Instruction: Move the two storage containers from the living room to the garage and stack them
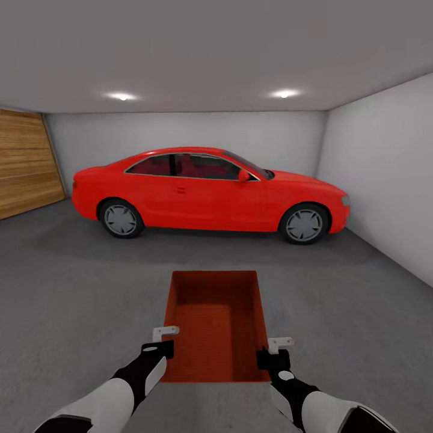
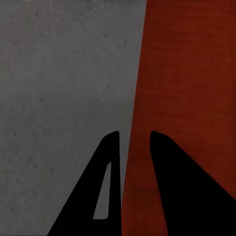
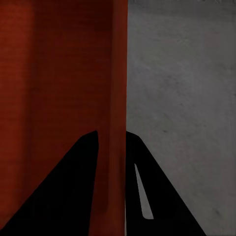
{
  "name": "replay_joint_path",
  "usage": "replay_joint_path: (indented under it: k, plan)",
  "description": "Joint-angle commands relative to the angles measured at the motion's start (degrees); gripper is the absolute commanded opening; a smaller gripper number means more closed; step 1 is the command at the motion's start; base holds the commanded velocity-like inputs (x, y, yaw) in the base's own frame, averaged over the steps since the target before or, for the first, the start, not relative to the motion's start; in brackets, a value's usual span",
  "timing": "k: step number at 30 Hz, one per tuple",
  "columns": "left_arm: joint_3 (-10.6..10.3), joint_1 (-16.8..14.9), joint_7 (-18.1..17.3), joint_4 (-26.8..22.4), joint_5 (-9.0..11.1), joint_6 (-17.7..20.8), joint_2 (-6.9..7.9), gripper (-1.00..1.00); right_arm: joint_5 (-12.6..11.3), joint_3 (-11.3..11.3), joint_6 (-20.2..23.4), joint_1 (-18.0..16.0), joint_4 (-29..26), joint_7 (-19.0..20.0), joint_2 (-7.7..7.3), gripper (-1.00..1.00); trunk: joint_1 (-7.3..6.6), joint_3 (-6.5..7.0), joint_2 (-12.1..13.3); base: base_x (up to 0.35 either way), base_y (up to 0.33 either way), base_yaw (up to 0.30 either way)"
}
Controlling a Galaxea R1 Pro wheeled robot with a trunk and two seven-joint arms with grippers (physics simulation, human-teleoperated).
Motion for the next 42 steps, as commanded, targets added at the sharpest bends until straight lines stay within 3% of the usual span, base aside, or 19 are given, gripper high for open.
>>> replay_joint_path:
  k: [1, 34, 42]
  plan:
    - [3.2, -0.1, 0.5, -0.5, 1.7, 0.4, 3.36, -1.00, 0.4, -1.7, 0.2, 0.0, -0.1, 0.0, -0.02, -1.00, 0.04, -0.08, -0.1, 0.316, 0.000, 0.000]
    - [3.1, -0.1, 0.5, -0.6, 1.7, 0.4, 3.36, -1.00, 0.4, -1.7, 0.1, 0.0, -0.1, 0.0, 0.00, -1.00, 0.04, -0.08, -0.1, 0.316, 0.000, 0.000]
    - [3.1, -0.1, 0.5, -0.6, 1.7, 0.4, 3.36, -1.00, 0.4, -1.7, 0.1, 0.0, -0.1, -0.1, 0.00, -1.00, 0.04, -0.08, -0.1, 0.316, 0.000, -0.183]
